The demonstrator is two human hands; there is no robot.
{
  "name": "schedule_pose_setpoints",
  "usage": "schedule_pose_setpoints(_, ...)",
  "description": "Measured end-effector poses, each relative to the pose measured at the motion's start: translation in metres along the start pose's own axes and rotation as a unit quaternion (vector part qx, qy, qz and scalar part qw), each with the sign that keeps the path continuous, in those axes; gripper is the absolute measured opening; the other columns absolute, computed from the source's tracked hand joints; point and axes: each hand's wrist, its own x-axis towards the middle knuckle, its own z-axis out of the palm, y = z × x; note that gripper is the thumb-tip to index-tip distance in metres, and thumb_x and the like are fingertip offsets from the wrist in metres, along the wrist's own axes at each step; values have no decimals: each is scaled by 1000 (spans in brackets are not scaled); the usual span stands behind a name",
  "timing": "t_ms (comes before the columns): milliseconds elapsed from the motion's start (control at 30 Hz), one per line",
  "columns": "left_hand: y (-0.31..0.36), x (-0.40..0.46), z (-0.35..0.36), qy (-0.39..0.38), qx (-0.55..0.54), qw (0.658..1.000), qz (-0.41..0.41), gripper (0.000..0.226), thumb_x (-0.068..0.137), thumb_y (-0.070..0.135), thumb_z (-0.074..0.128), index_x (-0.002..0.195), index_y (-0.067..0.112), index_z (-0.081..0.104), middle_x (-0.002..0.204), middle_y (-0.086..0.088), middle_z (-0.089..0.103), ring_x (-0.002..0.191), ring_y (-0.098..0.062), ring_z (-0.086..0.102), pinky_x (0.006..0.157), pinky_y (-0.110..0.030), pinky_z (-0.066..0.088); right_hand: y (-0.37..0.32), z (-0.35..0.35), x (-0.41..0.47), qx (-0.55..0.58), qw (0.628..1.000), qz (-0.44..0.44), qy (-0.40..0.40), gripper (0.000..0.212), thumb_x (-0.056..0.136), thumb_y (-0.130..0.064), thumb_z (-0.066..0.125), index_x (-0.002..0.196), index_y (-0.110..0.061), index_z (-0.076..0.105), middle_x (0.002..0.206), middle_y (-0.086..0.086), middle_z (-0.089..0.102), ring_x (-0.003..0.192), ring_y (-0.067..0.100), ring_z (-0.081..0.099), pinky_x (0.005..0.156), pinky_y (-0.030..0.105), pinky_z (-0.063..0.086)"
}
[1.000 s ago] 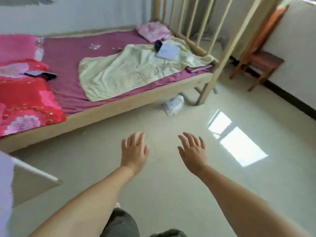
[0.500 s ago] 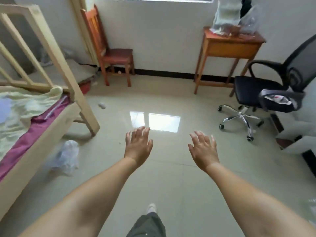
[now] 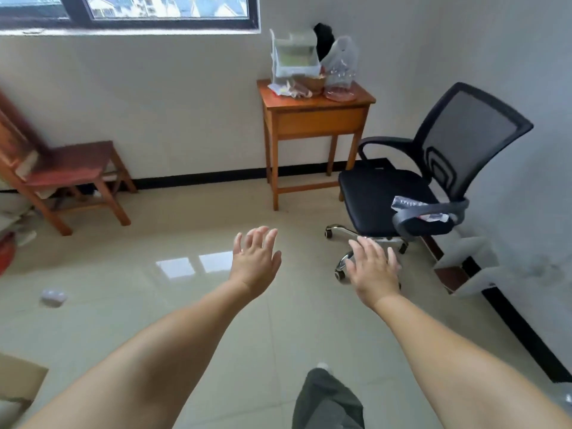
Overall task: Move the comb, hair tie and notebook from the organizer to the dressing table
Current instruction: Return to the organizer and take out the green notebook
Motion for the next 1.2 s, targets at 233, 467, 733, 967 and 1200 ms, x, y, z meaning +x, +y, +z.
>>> schedule_pose_setpoints(233,21,213,2,33,-14,999,-33,50,93,33,36,140,19,25,147,-3,29,136,-23,21,116,-44,4,30,-22,241,-6,999,-52,-3,49,96,-37,29,142,-23,28,153,-3,27,142,15,17,116,48,6)
schedule_pose_setpoints(467,-19,412,21,42,-8,998,-54,49,95,35,34,140,19,24,148,-4,27,138,-23,19,118,-47,6,18,-2,462,0,996,-93,12,47,96,-38,30,141,-22,30,150,0,33,141,17,22,116,49,11)
schedule_pose_setpoints(733,-79,684,-4,68,5,997,-24,49,94,34,35,139,20,24,147,-4,28,137,-23,20,117,-48,9,-9,-22,722,21,996,-69,47,45,96,-35,33,139,-20,35,149,2,37,139,19,27,115,44,22)
schedule_pose_setpoints(967,-101,864,7,57,7,998,-22,50,92,35,36,138,21,24,149,-7,27,138,-25,21,116,-44,13,-26,-42,919,163,984,-55,47,43,97,-30,31,135,-12,38,142,9,43,128,27,39,102,42,37)
schedule_pose_setpoints(1200,-130,998,30,56,-113,983,-134,64,91,32,46,144,20,13,153,-13,20,139,-28,22,109,-45,30,-48,-37,1103,230,973,-29,6,44,96,-29,32,135,-8,33,137,17,43,120,34,46,94,46,42)
